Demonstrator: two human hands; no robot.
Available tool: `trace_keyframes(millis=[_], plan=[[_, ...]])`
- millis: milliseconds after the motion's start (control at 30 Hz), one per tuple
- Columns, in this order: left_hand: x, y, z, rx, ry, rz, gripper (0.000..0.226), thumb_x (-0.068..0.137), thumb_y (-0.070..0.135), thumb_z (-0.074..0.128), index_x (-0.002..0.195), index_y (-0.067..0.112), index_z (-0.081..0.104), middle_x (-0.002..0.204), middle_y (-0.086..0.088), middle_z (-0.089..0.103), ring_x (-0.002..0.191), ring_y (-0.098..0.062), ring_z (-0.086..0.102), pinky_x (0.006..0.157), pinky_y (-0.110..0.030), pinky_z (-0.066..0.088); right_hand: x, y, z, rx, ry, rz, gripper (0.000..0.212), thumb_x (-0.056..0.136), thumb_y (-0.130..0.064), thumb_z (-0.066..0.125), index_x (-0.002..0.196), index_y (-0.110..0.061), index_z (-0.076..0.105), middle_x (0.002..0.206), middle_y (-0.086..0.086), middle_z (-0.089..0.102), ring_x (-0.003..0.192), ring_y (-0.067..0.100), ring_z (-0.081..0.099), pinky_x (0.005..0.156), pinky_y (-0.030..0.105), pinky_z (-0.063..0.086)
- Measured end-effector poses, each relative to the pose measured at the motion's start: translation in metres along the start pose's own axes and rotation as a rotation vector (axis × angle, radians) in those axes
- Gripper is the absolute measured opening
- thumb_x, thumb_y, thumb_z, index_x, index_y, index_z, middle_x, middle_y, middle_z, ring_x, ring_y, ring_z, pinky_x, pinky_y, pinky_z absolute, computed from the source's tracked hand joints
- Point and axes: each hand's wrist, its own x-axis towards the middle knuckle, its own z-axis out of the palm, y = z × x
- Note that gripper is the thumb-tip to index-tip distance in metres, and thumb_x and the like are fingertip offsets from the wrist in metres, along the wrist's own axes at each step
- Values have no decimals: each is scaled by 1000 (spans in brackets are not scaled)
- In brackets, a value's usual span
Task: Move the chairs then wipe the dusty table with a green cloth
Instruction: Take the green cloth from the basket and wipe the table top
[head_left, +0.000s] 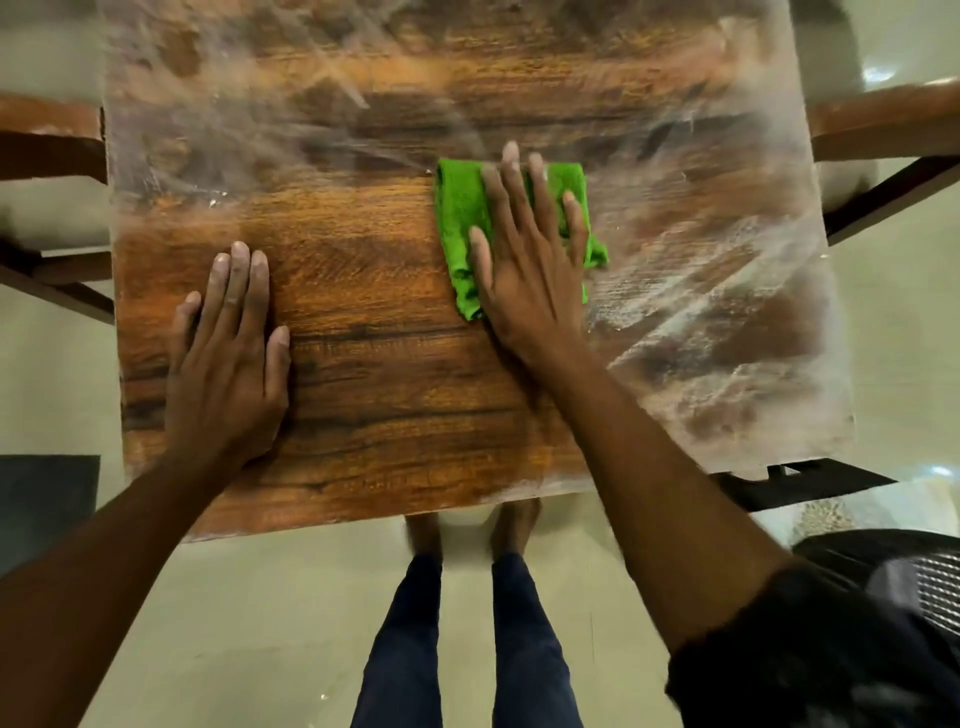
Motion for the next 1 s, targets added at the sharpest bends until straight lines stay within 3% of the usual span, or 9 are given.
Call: trace_keyframes(millis=[200,400,567,800,1000], plan=[[3,85,2,-129,27,-6,69,111,38,30,171,16,4,180,-3,1,166,-16,0,133,-50,9,-127,5,-29,47,-183,31,66,113,-42,29,170,-23,4,178,0,-4,165,19,-6,131,52,11],[39,169,38,-89,25,101,63,115,33,27,171,15,6,180,-2,4,166,-15,1,134,-45,11,-207,19,-39,31,-218,77,72,108,-37,44,170,-23,9,179,0,0,165,21,2,131,53,19],[40,165,55,12,17,87,61,115,31,21,171,12,8,179,-5,5,166,-17,2,134,-44,11,-171,31,-30,29,-172,44,67,111,-37,37,170,-22,8,179,0,1,165,19,0,131,49,16],[39,172,48,50,25,85,60,114,29,24,170,10,12,179,-8,9,166,-19,5,133,-45,14,-1,72,-9,11,-46,47,62,112,-42,22,170,-20,16,178,5,12,164,21,9,131,47,14],[41,170,47,-30,51,91,58,114,25,26,170,10,19,178,-7,14,166,-19,10,133,-45,15,-60,52,-17,46,-54,116,61,112,-36,25,170,-20,14,178,3,10,165,22,7,131,50,11]])
